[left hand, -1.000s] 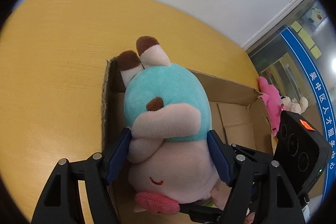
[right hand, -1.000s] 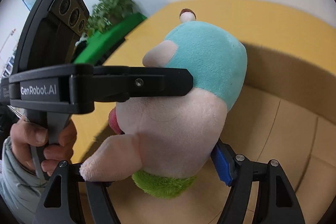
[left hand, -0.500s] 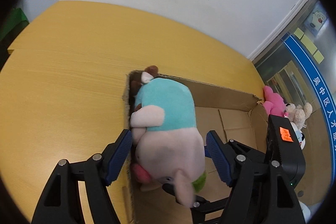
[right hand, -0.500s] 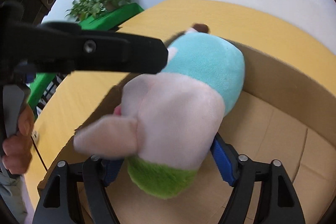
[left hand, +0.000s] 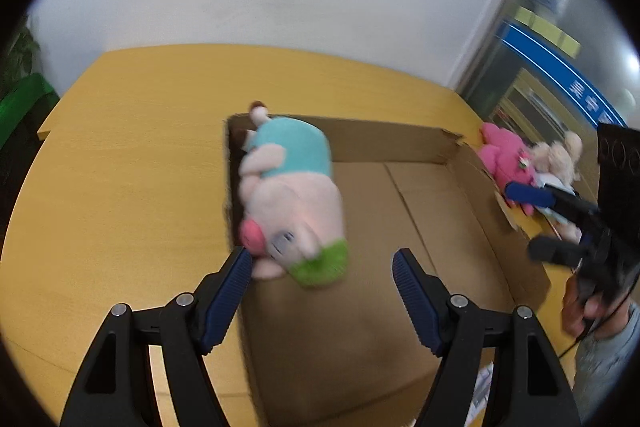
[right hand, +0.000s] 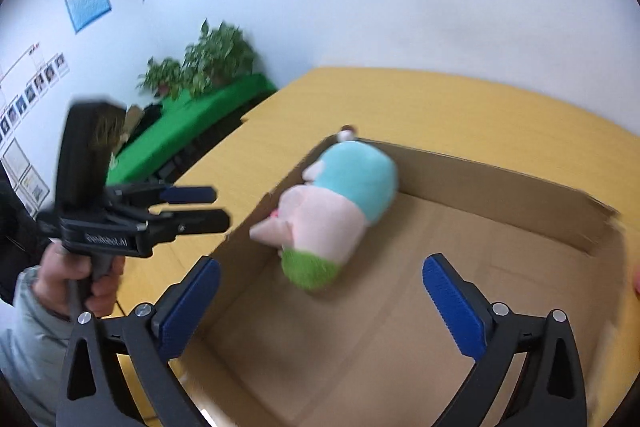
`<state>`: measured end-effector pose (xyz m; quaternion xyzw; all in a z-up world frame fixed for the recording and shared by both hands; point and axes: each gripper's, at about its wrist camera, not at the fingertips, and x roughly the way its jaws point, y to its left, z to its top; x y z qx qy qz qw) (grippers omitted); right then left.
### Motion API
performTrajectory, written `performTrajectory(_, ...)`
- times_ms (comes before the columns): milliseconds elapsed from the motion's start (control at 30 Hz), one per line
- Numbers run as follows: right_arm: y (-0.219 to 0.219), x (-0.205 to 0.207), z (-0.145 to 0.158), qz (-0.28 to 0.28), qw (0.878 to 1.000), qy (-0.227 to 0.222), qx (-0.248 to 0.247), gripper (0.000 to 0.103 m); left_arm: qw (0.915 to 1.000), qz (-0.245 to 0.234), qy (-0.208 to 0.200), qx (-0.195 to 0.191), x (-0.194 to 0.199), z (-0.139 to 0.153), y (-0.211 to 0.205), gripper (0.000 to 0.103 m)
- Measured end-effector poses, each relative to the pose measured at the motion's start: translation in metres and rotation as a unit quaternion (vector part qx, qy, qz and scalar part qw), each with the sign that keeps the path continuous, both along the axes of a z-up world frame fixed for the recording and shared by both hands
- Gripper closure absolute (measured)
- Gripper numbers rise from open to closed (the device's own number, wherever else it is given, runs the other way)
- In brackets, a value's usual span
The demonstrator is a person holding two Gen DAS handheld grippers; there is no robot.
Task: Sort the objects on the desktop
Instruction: 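Open both grippers to drop the pig into the box and withdraw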
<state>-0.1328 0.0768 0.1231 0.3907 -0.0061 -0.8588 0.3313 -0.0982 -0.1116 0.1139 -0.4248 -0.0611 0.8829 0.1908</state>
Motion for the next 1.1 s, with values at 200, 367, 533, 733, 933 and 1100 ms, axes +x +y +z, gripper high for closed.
performTrajectory(200,0.109,0.052,-0.022,-0.077,0.995,-0.041,0.04,0.0,0.9993,-0.026,-0.009,-0.026,0.049,-0.028,0.031,0.03)
performTrajectory(367,0.164,0.077,-0.09,-0.121,0.982,-0.118,0.086,0.0,0.9988,-0.005,-0.039,-0.031,0.061,-0.05,0.028,0.03)
performTrajectory(533,0.159,0.095,-0.102,-0.11,0.981,-0.091,0.131,0.0,0.9978,-0.004,-0.06,-0.029,0.074,-0.065,0.022,0.03)
performTrajectory(733,0.156,0.111,-0.092,-0.126,0.979,-0.06,0.147,0.0,0.997,-0.004,-0.07,-0.033,0.088,-0.062,0.02,0.03)
performTrajectory(933,0.161,0.168,-0.011,-0.156,0.981,0.06,0.096,0.0,0.998,0.036,0.045,-0.025,0.119,0.002,0.024,0.03)
performTrajectory(1100,0.155,0.196,0.013,-0.169,0.978,0.1,0.068,0.0,0.9851,0.032,0.168,-0.022,0.168,0.058,0.057,0.022)
